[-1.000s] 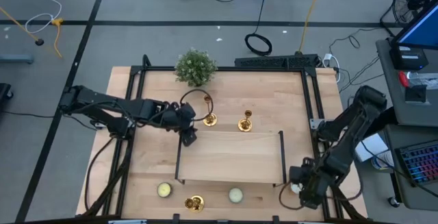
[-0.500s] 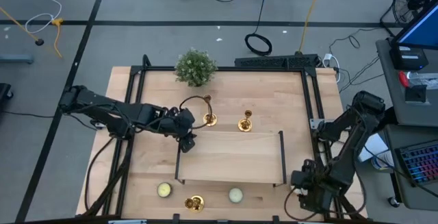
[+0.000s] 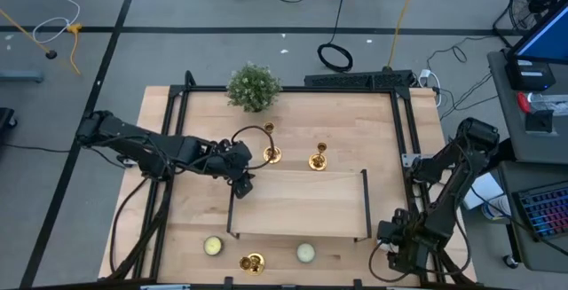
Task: Pick & Place candle stick holders
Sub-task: Put the orange scented candle on the shelf
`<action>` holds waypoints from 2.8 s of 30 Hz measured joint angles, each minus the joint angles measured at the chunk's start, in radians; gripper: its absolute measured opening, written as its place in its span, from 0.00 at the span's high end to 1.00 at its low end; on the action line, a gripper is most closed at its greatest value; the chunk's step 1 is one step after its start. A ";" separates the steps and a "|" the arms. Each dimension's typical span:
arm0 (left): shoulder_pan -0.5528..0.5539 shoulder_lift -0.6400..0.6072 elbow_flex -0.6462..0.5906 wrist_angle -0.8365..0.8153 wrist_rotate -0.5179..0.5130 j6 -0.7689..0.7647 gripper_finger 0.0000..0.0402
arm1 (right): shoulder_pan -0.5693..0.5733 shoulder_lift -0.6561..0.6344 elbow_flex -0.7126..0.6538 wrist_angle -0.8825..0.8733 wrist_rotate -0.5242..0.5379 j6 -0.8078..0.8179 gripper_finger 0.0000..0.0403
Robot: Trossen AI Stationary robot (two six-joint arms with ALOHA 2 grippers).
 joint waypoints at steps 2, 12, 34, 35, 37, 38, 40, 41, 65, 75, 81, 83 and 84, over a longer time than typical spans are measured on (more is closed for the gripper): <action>-0.002 0.000 0.000 0.000 0.004 0.001 0.43 | -0.002 0.000 -0.006 -0.011 0.000 0.000 0.18; -0.006 0.000 0.000 0.001 0.004 0.002 0.43 | -0.005 -0.001 -0.074 0.128 0.005 0.000 0.18; -0.005 0.000 0.000 0.001 -0.010 -0.017 0.43 | -0.069 -0.001 -0.178 0.231 0.025 0.020 0.18; -0.005 0.000 0.000 0.001 -0.010 -0.017 0.43 | -0.069 -0.001 -0.179 0.231 0.025 0.026 0.18; -0.005 0.000 0.000 0.001 -0.011 -0.017 0.43 | -0.069 -0.001 -0.180 0.231 0.025 0.030 0.18; -0.005 0.000 0.000 0.001 -0.011 -0.018 0.43 | -0.069 -0.001 -0.180 0.231 0.025 0.036 0.18; -0.005 0.000 0.000 0.001 -0.011 -0.018 0.43 | -0.069 -0.001 -0.180 0.232 0.025 0.053 0.20; -0.005 0.000 0.000 0.001 -0.011 -0.018 0.43 | -0.069 -0.001 -0.180 0.234 0.020 0.058 0.22; -0.009 0.000 0.000 0.231 -0.113 0.055 0.43 | -0.078 -0.125 -0.182 0.219 -0.027 0.127 0.27; 0.003 -0.045 0.001 0.378 -0.118 0.075 0.43 | -0.081 -0.211 -0.182 0.311 0.017 0.167 0.27; 0.011 -0.080 -0.001 0.342 -0.108 0.080 0.43 | -0.082 -0.308 -0.182 0.466 -0.152 0.193 0.27; 0.013 -0.094 -0.002 0.343 -0.106 0.083 0.43 | -0.081 -0.342 -0.182 0.548 -0.187 0.208 0.27; 0.017 -0.096 0.001 0.354 -0.104 0.083 0.43 | -0.081 -0.361 -0.182 0.579 -0.187 0.210 0.27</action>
